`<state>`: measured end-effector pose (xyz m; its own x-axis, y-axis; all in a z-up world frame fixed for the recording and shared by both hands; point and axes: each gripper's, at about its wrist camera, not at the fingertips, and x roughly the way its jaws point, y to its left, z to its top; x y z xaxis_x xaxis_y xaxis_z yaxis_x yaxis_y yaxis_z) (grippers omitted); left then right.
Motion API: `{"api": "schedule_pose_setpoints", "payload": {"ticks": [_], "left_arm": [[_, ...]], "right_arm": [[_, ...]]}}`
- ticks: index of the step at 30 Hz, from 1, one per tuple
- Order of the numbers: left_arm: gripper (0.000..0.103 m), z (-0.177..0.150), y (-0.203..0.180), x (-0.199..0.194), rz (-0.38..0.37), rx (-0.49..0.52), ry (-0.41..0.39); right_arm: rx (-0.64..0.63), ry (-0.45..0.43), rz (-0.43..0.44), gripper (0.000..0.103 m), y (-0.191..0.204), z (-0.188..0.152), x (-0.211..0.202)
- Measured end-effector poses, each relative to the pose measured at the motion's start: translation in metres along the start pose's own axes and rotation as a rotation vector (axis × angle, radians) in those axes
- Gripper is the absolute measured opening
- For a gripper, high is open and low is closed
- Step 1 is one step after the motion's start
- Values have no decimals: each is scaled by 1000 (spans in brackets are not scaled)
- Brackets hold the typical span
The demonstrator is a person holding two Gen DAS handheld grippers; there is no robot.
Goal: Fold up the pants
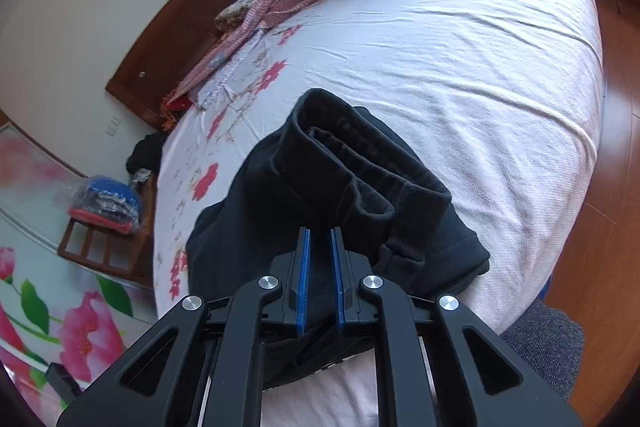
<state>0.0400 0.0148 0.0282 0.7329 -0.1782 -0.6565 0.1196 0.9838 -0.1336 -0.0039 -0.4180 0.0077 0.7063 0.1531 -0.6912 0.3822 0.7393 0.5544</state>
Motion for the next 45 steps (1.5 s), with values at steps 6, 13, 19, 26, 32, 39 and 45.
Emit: {"api": "schedule_pose_setpoints", "payload": {"ticks": [6,13,19,26,32,39,45], "left_arm": [[101,-4,-16,-11,-51,64,-25],[101,-6,-16,-14,-59,50,-32],[101,-6,-11,-11,-56,17,-28],[101,-8,-18,0,-54,48,14],[101,-9,-25,-3,-46,74,9],[101,-12,-35,5,-40,114,51],[101,-15,-57,7,-90,201,67]], "right_arm": [[6,42,-105,10,-2,-9,8],[14,50,-179,49,5,-7,24],[-61,6,-168,22,14,-7,24],[-115,-41,19,16,32,4,-27],[-37,-59,151,16,-1,2,-50],[250,-16,182,20,-102,-39,5],[212,42,162,40,-92,-31,-7]]}}
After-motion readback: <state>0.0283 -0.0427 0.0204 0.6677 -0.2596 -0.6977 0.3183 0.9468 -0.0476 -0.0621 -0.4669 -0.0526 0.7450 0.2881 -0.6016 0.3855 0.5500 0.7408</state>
